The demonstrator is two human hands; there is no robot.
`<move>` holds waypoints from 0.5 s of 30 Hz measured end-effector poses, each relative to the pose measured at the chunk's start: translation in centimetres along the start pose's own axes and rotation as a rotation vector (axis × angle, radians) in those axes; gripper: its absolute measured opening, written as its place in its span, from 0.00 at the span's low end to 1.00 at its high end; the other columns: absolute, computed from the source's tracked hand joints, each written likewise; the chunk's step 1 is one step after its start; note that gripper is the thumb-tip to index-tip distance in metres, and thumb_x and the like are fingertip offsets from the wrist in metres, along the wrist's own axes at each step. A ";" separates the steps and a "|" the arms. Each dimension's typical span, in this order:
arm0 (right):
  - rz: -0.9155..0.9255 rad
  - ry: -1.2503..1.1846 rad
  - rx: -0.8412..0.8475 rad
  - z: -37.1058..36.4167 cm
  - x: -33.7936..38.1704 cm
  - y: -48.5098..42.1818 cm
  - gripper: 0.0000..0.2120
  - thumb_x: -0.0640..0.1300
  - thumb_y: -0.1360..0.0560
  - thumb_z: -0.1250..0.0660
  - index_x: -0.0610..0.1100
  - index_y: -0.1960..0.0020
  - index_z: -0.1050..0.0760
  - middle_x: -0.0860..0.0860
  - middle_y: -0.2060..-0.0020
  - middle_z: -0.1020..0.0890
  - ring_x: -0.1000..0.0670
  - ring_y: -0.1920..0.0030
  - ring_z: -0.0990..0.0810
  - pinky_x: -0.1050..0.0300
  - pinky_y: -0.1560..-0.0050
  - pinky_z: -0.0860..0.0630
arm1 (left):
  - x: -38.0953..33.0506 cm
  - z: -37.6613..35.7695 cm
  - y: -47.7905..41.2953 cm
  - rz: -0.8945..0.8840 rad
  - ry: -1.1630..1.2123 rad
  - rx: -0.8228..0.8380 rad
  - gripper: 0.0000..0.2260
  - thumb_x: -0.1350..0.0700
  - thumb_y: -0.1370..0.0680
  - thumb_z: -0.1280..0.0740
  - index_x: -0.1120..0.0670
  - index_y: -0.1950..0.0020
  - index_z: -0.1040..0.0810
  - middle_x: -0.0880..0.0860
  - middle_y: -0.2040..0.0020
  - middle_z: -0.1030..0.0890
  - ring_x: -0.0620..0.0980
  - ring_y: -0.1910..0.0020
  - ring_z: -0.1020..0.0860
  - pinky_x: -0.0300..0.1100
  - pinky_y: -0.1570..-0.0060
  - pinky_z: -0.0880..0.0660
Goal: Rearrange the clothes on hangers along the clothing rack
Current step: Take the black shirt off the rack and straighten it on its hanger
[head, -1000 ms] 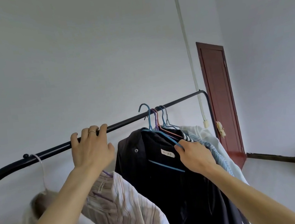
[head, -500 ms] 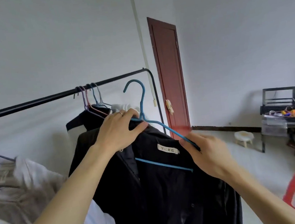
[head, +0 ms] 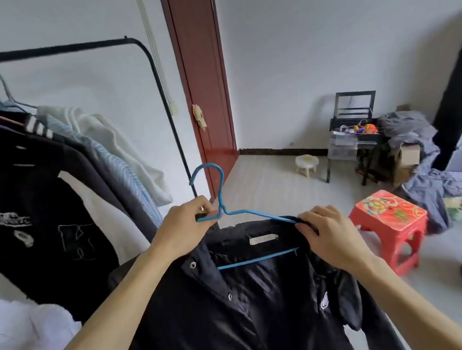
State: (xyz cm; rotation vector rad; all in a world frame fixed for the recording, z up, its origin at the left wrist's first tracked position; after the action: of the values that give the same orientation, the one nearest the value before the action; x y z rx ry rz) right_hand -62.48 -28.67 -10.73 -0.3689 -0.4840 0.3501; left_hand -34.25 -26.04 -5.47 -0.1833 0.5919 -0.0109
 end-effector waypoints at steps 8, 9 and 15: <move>-0.220 -0.326 0.097 -0.5 -2.8 -0.5 0.07 0.39 0.24 0.30 0.44 0.49 0.15 0.55 0.58 0.18 0.58 0.59 0.21 0.75 0.57 0.31 | -1.0 -3.6 2.9 -0.177 0.113 0.127 0.11 0.38 0.25 0.35 0.43 0.57 0.20 0.41 0.58 0.18 0.40 0.56 0.21 0.35 0.53 0.26; -0.250 -0.320 0.077 -0.6 -2.5 -0.8 0.07 0.39 0.24 0.30 0.45 0.49 0.15 0.54 0.58 0.18 0.56 0.59 0.21 0.73 0.58 0.31 | -1.0 -3.9 2.9 -0.209 0.063 0.111 0.13 0.37 0.23 0.39 0.43 0.58 0.22 0.43 0.59 0.19 0.41 0.57 0.22 0.37 0.54 0.26; -0.375 -0.738 -0.006 0.2 4.4 -2.8 0.06 0.41 0.22 0.33 0.45 0.51 0.17 0.51 0.61 0.16 0.51 0.61 0.15 0.54 0.58 0.17 | 0.0 -4.5 1.4 -0.279 -0.306 -0.076 0.17 0.40 0.21 0.45 0.48 0.49 0.23 0.46 0.56 0.24 0.52 0.61 0.22 0.47 0.65 0.26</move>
State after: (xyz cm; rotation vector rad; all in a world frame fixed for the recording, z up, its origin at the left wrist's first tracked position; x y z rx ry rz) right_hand -58.29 -29.30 -7.75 -0.1355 -1.2570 0.1068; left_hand -36.78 -25.43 -9.37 -0.3333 0.2580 -0.2272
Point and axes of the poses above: each hand's wrist, its own y-axis away from the middle knuckle, its own z-axis out of the back of the hand, x = y × z, the point moved 6 cm from there along -y, towards the middle knuckle
